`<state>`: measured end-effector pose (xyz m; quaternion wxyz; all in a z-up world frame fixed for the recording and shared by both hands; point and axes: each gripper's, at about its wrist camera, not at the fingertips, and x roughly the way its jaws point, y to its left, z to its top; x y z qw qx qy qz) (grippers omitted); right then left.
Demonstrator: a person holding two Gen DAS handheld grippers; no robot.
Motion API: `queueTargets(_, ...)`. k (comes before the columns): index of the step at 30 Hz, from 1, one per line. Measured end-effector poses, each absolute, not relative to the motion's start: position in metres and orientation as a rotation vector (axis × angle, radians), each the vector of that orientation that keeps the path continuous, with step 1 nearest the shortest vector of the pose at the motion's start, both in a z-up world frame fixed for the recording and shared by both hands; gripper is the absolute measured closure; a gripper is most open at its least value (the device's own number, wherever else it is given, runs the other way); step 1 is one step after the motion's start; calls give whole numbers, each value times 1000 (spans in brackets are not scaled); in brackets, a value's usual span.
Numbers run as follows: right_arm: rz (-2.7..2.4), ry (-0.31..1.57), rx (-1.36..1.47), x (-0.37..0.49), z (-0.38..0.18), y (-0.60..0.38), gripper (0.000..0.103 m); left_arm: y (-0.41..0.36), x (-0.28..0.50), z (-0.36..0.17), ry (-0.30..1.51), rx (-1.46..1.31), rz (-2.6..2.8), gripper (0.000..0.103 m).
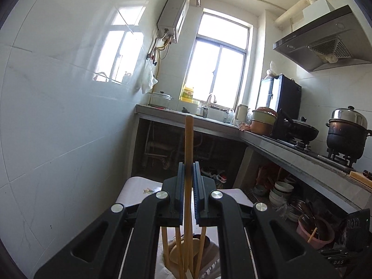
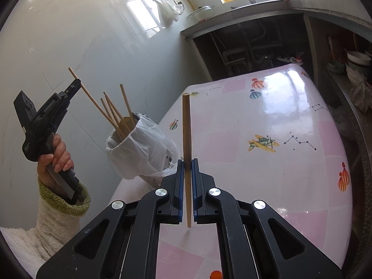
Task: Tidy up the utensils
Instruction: 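Lower the chopstick into the holder with the left gripper while the right gripper lifts its chopstick, then open the left gripper while the right gripper carries its chopstick over the holder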
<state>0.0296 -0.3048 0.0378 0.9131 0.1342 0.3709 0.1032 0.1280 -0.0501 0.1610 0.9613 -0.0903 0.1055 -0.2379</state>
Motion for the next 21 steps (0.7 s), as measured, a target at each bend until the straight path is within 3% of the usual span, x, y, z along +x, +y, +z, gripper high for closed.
queueTargets(21,214,725,224,28,65,-291,98,-66,124,93,421,-30,-535,96)
